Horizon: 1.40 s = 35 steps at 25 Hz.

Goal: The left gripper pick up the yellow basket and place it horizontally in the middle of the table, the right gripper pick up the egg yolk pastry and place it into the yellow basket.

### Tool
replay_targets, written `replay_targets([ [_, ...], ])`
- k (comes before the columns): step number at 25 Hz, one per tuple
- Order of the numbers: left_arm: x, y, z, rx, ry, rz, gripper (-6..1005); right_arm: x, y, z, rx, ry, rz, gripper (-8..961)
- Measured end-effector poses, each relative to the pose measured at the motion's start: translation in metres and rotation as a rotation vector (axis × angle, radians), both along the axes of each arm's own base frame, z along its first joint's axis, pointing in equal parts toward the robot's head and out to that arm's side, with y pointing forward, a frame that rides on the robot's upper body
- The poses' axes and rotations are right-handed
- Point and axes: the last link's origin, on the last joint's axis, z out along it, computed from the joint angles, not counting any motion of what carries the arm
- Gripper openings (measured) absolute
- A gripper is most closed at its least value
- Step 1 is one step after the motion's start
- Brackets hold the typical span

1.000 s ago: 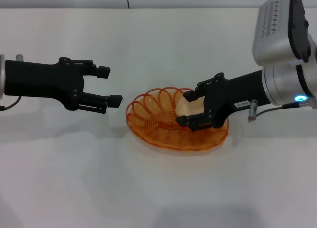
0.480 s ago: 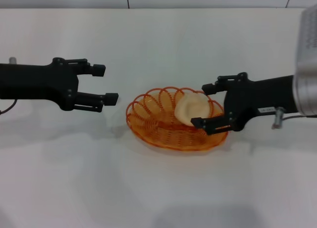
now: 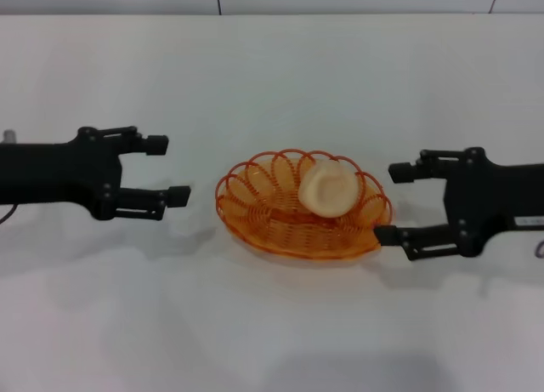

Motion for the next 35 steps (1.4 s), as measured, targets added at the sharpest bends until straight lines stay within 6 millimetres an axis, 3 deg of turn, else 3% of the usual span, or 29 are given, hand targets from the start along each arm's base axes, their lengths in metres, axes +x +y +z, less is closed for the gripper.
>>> replay_targets([
  [5,-0.010,-0.010,0.002,0.019,-0.007,-0.004,870,0.005,-0.007,0.004,-0.008,0.010,0.008,815],
  [10,-0.007,-0.016,0.002,-0.006,-0.011,-0.056,870,0.006,-0.008,0.002,-0.018,-0.001,0.017,816],
  [21,0.004,-0.015,-0.010,-0.101,0.052,-0.149,870,0.010,-0.011,0.000,-0.034,-0.044,0.028,816],
  [35,0.007,-0.012,-0.010,-0.103,0.053,-0.153,870,0.009,-0.013,-0.002,-0.051,-0.056,0.034,815],
])
